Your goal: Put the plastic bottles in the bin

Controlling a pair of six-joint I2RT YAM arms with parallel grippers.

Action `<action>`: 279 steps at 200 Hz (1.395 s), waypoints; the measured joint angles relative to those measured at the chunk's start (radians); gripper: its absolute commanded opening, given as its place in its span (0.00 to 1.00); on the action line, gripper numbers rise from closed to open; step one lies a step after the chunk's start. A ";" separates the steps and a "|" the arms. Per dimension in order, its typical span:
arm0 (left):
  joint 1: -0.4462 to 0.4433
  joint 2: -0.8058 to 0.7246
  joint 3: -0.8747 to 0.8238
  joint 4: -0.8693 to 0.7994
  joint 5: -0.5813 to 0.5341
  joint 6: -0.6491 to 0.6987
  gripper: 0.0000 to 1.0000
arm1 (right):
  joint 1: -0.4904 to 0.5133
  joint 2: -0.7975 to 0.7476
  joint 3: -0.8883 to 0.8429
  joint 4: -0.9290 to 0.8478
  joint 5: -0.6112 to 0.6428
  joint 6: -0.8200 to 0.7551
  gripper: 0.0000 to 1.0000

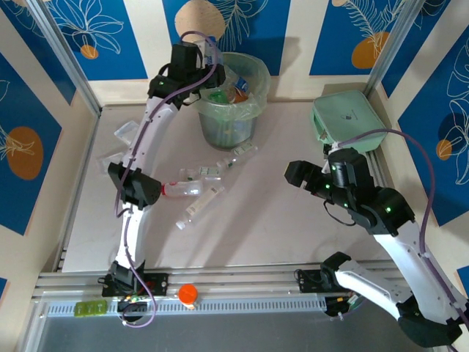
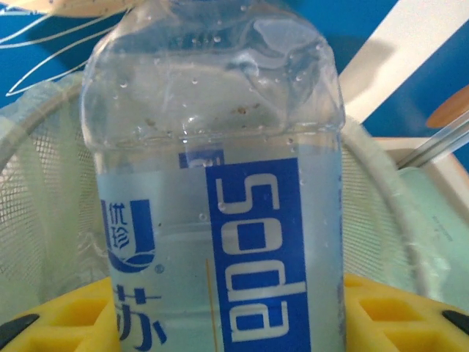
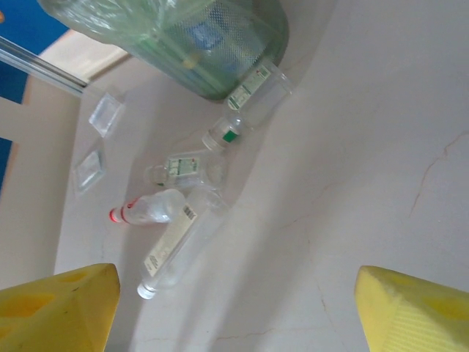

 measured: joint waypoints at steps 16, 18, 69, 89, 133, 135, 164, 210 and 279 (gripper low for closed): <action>0.001 0.020 0.000 0.005 -0.006 0.001 0.52 | -0.005 0.014 -0.019 0.011 0.000 -0.003 0.84; 0.001 0.021 0.000 0.005 -0.006 0.000 0.52 | -0.005 0.016 -0.022 0.011 0.000 -0.004 0.84; 0.005 0.031 -0.039 0.057 -0.006 -0.082 0.64 | -0.025 0.045 -0.052 0.035 -0.005 -0.011 0.84; 0.006 0.014 -0.117 0.117 -0.010 -0.121 0.73 | -0.031 0.051 -0.054 0.051 -0.006 -0.022 0.84; 0.005 0.009 -0.166 0.148 -0.025 -0.180 0.77 | -0.086 0.062 -0.076 0.067 -0.025 -0.041 0.84; 0.005 0.009 -0.166 0.148 -0.025 -0.180 0.77 | -0.088 0.063 -0.077 0.067 -0.026 -0.041 0.84; 0.005 0.000 -0.171 0.155 -0.027 -0.185 0.77 | -0.108 0.063 -0.082 0.070 -0.036 -0.045 0.84; 0.006 -0.063 -0.176 0.146 -0.028 -0.138 0.76 | -0.114 0.063 -0.082 0.071 -0.048 -0.067 0.84; -0.014 -0.449 -0.500 0.133 -0.028 -0.028 0.77 | -0.113 0.032 -0.084 0.122 -0.172 -0.188 0.82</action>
